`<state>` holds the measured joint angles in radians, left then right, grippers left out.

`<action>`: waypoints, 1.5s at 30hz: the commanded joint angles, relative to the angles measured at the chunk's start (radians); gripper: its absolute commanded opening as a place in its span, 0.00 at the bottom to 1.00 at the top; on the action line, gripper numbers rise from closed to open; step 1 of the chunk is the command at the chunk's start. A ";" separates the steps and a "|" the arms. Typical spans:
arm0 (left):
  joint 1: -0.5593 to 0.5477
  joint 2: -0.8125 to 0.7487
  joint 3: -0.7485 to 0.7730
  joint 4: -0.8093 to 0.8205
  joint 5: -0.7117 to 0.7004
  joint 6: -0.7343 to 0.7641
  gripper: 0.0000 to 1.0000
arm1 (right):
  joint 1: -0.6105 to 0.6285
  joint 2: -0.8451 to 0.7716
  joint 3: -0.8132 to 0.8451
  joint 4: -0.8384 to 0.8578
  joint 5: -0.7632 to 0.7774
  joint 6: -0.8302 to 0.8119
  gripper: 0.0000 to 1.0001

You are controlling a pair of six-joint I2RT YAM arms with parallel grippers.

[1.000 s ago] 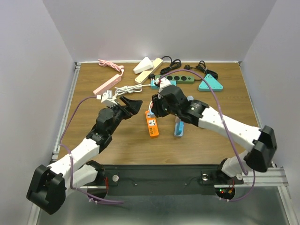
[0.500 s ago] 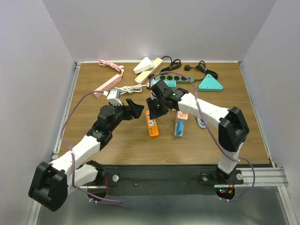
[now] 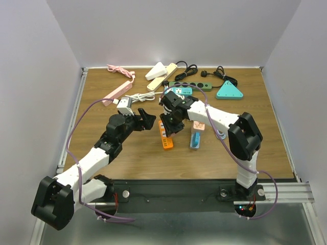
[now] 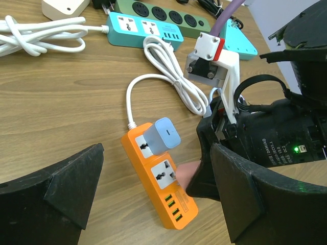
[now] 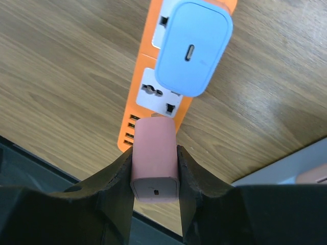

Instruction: Insert the plug

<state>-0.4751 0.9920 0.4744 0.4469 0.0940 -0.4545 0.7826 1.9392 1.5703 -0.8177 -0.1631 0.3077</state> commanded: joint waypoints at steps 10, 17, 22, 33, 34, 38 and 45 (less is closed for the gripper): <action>0.007 -0.003 0.050 0.021 -0.002 0.027 0.97 | -0.005 0.047 0.082 -0.044 0.085 -0.030 0.00; 0.007 -0.004 0.049 0.021 -0.005 0.030 0.97 | -0.008 0.067 0.108 -0.046 0.096 -0.030 0.00; 0.007 -0.006 0.049 0.021 -0.005 0.030 0.96 | -0.009 0.089 0.128 -0.057 0.088 -0.032 0.00; 0.007 -0.016 0.043 0.019 -0.011 0.031 0.97 | -0.009 0.107 0.169 -0.116 0.100 -0.027 0.00; 0.007 -0.016 0.043 0.019 -0.011 0.031 0.97 | -0.011 0.104 0.172 -0.127 0.099 -0.024 0.01; 0.007 -0.019 0.043 0.019 -0.013 0.031 0.96 | -0.009 0.098 0.174 -0.146 0.089 -0.013 0.00; 0.009 -0.021 0.041 0.021 -0.011 0.030 0.96 | -0.011 0.102 0.175 -0.153 0.085 -0.001 0.00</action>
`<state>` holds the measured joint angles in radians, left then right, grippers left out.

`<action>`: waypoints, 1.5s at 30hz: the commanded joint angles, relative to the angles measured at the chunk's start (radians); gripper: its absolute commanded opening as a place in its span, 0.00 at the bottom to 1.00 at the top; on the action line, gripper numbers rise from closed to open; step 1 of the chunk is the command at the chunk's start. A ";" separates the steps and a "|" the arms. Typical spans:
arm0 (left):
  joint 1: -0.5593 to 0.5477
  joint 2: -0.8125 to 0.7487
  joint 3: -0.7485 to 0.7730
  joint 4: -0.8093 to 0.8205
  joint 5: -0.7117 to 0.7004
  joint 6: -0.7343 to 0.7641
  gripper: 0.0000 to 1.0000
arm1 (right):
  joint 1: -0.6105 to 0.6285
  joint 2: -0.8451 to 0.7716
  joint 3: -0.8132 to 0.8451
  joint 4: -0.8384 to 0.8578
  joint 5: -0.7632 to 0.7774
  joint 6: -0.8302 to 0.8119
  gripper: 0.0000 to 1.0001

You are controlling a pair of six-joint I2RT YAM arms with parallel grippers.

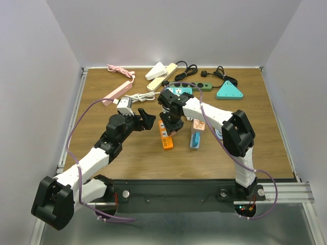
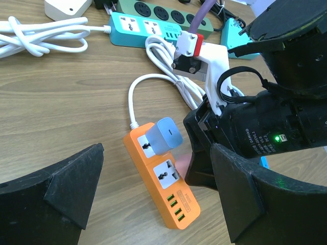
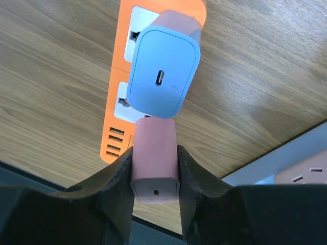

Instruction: Insert the plug

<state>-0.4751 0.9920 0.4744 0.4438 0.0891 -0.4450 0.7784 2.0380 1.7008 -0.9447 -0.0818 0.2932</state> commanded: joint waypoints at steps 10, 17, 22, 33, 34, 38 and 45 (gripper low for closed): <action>0.007 -0.021 0.041 0.022 -0.009 0.020 0.97 | -0.004 0.016 0.089 -0.026 -0.003 0.021 0.00; 0.007 -0.018 0.040 0.024 -0.009 0.019 0.96 | -0.005 0.013 0.066 -0.026 -0.022 0.027 0.00; 0.007 -0.016 0.040 0.027 -0.008 0.017 0.96 | -0.004 0.021 0.060 -0.025 -0.032 0.035 0.00; 0.007 -0.021 0.036 0.027 -0.011 0.019 0.96 | -0.004 0.018 0.031 -0.026 -0.024 0.054 0.00; 0.007 -0.021 0.036 0.027 -0.008 0.019 0.96 | -0.005 0.016 0.028 -0.026 -0.021 0.055 0.01; 0.007 -0.024 0.036 0.026 -0.009 0.019 0.96 | -0.004 0.014 0.025 -0.028 0.017 0.064 0.00; 0.007 -0.029 0.038 0.015 -0.011 0.019 0.96 | -0.004 0.031 0.034 -0.045 0.053 0.084 0.00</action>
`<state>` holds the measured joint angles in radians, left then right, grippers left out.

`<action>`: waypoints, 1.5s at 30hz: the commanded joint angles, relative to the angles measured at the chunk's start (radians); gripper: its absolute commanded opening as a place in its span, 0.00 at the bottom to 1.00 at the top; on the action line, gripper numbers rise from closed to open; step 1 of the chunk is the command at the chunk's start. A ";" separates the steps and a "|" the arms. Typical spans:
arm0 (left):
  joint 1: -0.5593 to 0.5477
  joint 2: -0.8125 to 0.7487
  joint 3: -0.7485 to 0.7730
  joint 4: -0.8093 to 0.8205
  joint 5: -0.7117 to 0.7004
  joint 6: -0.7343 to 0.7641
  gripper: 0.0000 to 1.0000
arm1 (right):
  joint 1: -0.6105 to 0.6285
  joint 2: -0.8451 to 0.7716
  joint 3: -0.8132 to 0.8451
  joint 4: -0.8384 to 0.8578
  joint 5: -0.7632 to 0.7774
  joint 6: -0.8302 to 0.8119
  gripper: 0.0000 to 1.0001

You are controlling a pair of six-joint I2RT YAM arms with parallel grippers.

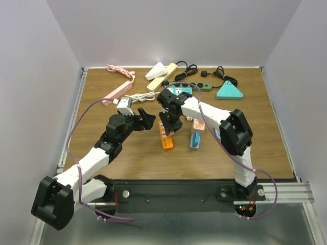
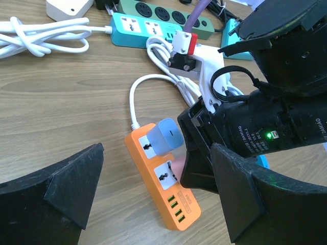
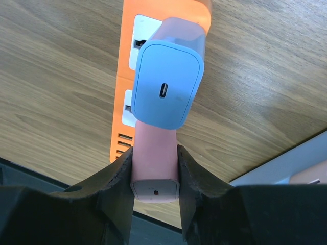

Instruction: Insert the plug

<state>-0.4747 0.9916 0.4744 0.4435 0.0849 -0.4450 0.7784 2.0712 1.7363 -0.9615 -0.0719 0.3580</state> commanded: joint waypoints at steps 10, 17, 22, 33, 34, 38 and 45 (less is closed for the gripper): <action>0.007 -0.050 0.036 0.004 0.003 0.008 0.97 | -0.005 0.049 0.075 -0.141 0.099 0.058 0.00; 0.007 -0.064 0.036 0.003 0.006 0.005 0.97 | -0.007 0.107 0.134 -0.200 0.119 0.073 0.01; 0.005 -0.070 0.035 0.001 -0.002 0.008 0.97 | -0.007 0.122 0.144 -0.207 0.123 0.087 0.01; 0.005 -0.070 0.038 -0.005 -0.014 0.015 0.97 | -0.007 0.211 0.241 -0.207 0.126 0.065 0.00; 0.005 -0.067 0.036 -0.005 -0.016 0.014 0.96 | -0.007 0.210 0.229 -0.200 0.127 0.065 0.00; 0.005 -0.062 0.036 -0.005 -0.019 0.015 0.97 | -0.007 0.191 0.181 -0.160 0.150 0.067 0.01; 0.005 -0.048 0.036 0.000 -0.016 0.015 0.96 | -0.007 0.191 0.152 -0.086 0.158 0.070 0.00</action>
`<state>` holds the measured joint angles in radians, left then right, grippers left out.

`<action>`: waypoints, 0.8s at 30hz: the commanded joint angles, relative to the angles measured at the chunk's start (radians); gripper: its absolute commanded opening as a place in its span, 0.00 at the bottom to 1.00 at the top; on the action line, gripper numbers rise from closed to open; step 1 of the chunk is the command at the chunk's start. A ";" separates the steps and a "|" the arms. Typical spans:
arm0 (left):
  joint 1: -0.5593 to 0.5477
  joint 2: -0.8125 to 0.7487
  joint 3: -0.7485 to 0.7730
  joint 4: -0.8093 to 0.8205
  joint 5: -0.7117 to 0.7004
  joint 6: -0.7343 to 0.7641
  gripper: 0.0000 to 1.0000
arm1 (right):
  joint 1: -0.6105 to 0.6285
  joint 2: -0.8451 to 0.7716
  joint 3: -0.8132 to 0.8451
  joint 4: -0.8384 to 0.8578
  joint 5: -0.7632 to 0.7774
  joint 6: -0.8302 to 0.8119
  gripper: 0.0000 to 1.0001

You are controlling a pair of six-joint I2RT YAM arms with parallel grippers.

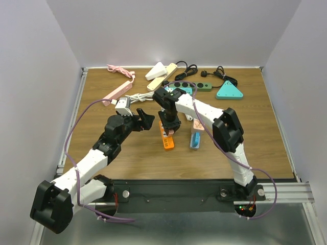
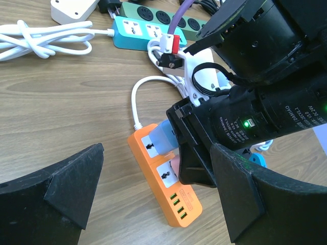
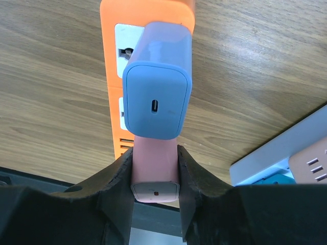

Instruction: Insert the plug

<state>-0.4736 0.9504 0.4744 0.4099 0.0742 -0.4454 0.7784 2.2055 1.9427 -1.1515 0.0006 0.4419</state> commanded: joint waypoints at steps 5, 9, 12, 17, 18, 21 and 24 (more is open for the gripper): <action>0.004 0.004 0.035 0.035 -0.004 0.017 0.96 | -0.005 0.074 -0.047 0.141 0.088 -0.020 0.00; 0.004 0.013 0.038 0.036 -0.002 0.019 0.97 | -0.008 0.100 -0.033 0.147 0.088 -0.031 0.01; 0.004 0.016 0.040 0.035 -0.001 0.017 0.97 | -0.008 0.112 -0.022 0.153 0.090 -0.034 0.00; 0.004 0.019 0.044 0.027 -0.001 0.020 0.97 | -0.010 0.160 0.009 0.156 0.075 -0.043 0.00; 0.004 0.019 0.044 0.026 0.001 0.019 0.97 | -0.011 0.167 0.013 0.156 0.072 -0.045 0.00; 0.004 0.021 0.043 0.027 0.007 0.017 0.97 | -0.011 0.194 0.041 0.156 0.064 -0.048 0.00; 0.004 0.024 0.041 0.027 0.009 0.014 0.97 | -0.013 0.215 0.053 0.157 0.058 -0.049 0.00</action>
<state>-0.4736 0.9733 0.4744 0.4061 0.0753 -0.4454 0.7746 2.2620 2.0243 -1.2106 -0.0147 0.4305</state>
